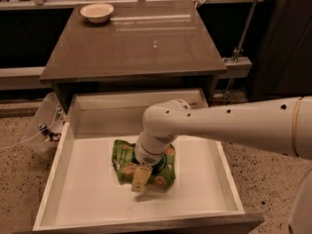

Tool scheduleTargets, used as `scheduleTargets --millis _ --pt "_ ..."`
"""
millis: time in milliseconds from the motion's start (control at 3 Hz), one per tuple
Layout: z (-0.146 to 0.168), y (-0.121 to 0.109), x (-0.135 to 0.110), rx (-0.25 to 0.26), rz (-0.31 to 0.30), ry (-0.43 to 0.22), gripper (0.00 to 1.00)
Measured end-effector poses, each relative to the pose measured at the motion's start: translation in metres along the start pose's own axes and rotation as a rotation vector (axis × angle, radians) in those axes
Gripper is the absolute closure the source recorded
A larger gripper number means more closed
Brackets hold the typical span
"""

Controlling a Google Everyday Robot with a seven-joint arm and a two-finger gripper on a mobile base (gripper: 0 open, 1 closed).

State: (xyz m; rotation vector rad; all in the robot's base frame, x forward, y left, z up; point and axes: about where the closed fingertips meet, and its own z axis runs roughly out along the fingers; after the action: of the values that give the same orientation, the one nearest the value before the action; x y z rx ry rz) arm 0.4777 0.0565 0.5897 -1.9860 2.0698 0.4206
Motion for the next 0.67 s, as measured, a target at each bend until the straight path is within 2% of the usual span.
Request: scheduleTargets --millis 667 --pt "0.0032 0.0019 -0.0004 -0.008 -0.011 0.009 0.65"
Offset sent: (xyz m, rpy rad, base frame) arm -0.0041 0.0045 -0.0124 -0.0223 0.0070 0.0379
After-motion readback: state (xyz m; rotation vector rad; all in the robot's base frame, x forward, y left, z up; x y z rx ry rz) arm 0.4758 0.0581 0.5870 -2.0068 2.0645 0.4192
